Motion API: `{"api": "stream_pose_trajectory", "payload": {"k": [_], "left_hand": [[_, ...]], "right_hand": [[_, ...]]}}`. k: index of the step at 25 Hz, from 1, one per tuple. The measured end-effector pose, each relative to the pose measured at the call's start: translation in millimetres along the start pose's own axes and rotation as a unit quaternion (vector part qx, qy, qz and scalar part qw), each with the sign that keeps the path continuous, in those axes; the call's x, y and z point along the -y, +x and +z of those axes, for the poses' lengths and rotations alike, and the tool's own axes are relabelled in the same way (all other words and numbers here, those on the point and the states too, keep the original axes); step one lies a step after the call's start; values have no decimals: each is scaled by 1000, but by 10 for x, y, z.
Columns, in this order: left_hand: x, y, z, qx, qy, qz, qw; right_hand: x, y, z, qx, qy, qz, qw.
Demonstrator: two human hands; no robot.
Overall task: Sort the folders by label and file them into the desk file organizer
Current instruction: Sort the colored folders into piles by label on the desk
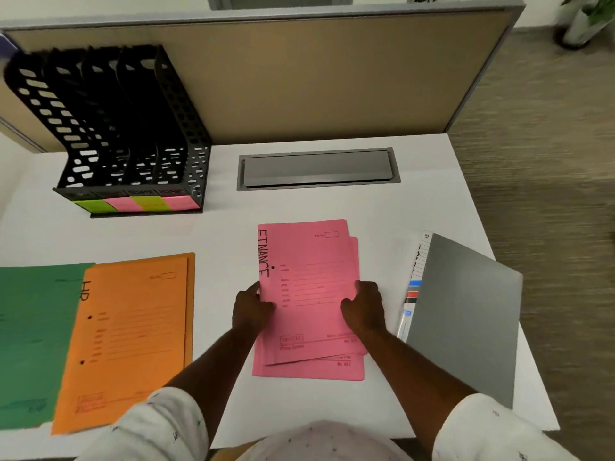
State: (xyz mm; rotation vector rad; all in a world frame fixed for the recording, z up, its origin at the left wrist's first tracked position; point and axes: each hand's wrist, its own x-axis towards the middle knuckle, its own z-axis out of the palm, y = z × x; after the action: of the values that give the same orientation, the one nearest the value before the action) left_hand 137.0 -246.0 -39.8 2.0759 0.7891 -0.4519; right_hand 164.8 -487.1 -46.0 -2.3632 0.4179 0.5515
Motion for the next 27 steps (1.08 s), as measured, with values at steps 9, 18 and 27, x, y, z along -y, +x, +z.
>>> {"api": "stream_pose_trajectory", "payload": {"k": [9,18,27], "left_hand": [[218,-281,-13,8,8,12,1000],[340,-591,-64,35,112,94,989],[806,-523,-729,20,251,118,960]], "right_hand": [[-89,-378,31,10,-106,-11,994],[-167,-529,171,16,-173,-68,982],[404,-870,790,1,-205,-208,956]]}}
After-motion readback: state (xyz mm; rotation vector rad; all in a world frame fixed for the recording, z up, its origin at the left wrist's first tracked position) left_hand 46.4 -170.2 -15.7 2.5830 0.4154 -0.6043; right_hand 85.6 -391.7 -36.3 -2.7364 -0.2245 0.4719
